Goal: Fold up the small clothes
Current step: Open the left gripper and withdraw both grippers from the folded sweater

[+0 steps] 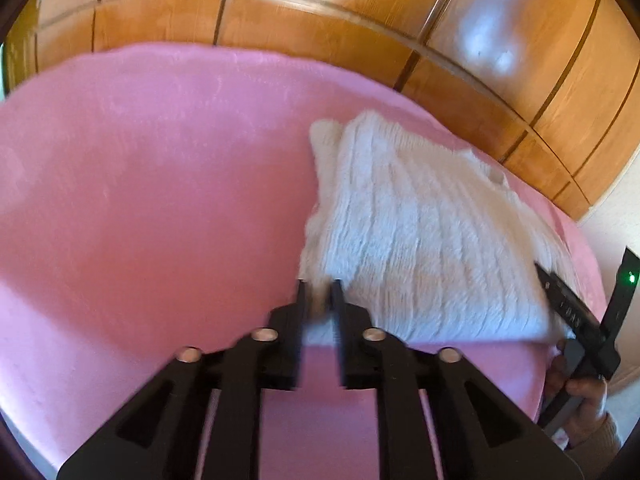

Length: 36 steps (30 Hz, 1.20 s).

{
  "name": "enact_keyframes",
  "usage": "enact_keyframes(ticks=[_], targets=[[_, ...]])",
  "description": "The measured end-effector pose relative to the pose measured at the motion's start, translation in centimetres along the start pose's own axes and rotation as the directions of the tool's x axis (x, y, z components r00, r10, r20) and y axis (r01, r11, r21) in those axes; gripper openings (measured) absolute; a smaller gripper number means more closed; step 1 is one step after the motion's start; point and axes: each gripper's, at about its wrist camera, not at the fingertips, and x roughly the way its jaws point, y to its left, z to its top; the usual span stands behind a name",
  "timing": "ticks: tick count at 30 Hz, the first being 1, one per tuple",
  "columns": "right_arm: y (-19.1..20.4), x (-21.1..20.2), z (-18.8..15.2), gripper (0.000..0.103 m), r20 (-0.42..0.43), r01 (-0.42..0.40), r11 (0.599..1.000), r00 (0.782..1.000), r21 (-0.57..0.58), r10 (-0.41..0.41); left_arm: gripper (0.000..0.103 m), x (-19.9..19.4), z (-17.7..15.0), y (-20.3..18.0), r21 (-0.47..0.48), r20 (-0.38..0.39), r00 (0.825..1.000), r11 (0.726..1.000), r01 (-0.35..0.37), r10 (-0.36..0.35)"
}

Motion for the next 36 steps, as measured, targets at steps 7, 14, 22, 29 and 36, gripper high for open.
enact_keyframes(ticks=[7, 14, 22, 29, 36], targets=[[0.0, -0.1, 0.0, 0.089, -0.003, 0.002, 1.0, 1.0, -0.003, -0.002, 0.027, -0.7, 2.2, -4.6, 0.127, 0.066, 0.995, 0.988, -0.087, 0.079], [-0.2, -1.7, 0.3, 0.089, -0.031, -0.015, 1.0, 0.999, -0.007, 0.015, 0.038, -0.2, 2.7, -6.0, 0.161, 0.056, 0.992, 0.98, -0.117, 0.11], [-2.7, -4.5, 0.4, 0.089, -0.039, -0.019, 0.997, 0.999, 0.073, 0.022, 0.054, -0.1, 2.9, -6.3, 0.206, 0.089, 0.985, 0.965, -0.161, 0.146], [-5.7, -5.7, 0.6, 0.088, -0.037, 0.04, 0.989, 0.999, 0.145, -0.035, 0.054, 0.8, 3.6, -5.6, 0.214, 0.084, 0.983, 0.96, -0.178, 0.164], [-7.7, -6.3, 1.5, 0.084, -0.029, 0.098, 0.981, 0.995, 0.166, -0.094, 0.054, 2.0, 4.5, -5.1, 0.22, 0.074, 0.983, 0.958, -0.183, 0.17]])
